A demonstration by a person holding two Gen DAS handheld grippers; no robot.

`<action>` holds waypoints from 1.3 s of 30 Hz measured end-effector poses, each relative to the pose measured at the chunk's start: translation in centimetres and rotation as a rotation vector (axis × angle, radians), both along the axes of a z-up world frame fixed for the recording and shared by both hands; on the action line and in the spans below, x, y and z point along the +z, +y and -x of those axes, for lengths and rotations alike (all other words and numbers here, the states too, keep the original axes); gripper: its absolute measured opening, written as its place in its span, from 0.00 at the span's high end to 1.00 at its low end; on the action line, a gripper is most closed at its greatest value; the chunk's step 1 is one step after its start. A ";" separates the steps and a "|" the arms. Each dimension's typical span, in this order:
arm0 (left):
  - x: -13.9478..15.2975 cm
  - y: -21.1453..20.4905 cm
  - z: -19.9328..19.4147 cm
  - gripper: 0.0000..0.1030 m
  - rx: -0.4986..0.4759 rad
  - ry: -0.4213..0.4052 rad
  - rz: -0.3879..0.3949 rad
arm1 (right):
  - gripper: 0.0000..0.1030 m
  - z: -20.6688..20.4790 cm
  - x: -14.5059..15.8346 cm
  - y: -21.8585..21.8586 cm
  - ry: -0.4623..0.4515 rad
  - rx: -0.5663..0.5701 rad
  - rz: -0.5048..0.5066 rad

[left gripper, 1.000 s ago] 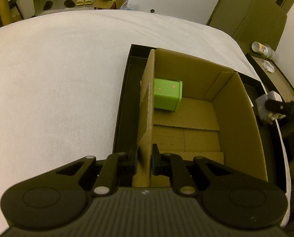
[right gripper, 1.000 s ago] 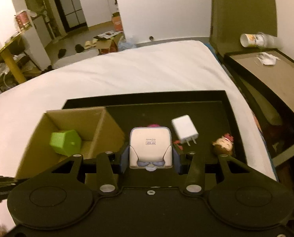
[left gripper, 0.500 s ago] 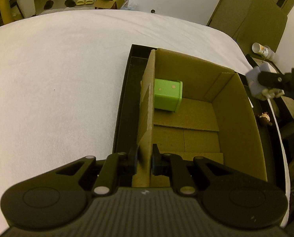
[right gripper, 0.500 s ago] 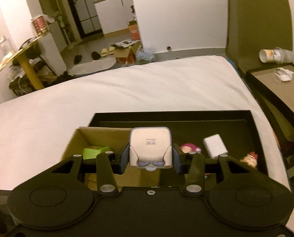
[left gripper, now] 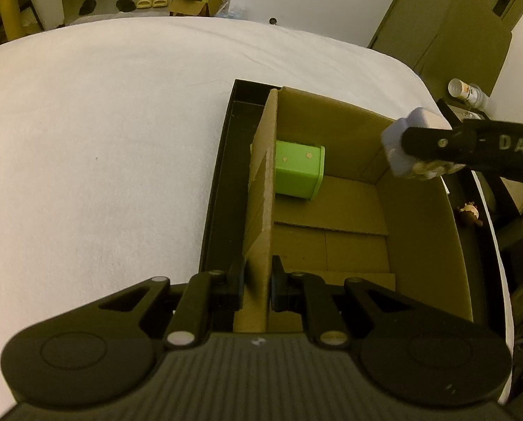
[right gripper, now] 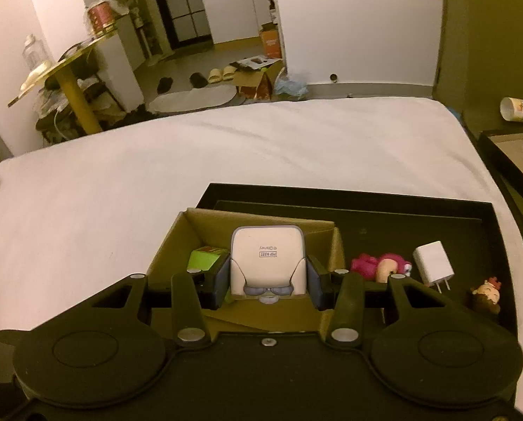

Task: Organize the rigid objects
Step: 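Lower the white charger block into the box beside the green cube, release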

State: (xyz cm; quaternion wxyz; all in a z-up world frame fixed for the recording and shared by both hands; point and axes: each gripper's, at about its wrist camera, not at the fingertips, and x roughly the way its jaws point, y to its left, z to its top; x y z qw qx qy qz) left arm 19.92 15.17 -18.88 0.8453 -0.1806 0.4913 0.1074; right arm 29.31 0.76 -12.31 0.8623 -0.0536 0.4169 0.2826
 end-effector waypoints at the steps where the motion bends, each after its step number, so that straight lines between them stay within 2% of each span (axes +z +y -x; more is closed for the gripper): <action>1: 0.0 0.0 0.0 0.88 -0.001 0.000 -0.001 | 0.58 0.0 -0.1 0.3 0.003 0.006 0.004; 11: 0.0 -0.1 0.0 0.88 -0.003 0.001 -0.006 | 0.58 0.9 -2.1 2.6 0.021 0.056 0.064; 30: -0.1 -0.1 0.0 0.87 -0.003 -0.001 0.000 | 0.58 1.0 -4.9 4.1 0.028 0.112 0.211; 39: 0.1 -0.4 -0.2 0.87 -0.008 0.006 -0.014 | 0.58 0.7 -3.7 3.3 0.017 0.099 0.177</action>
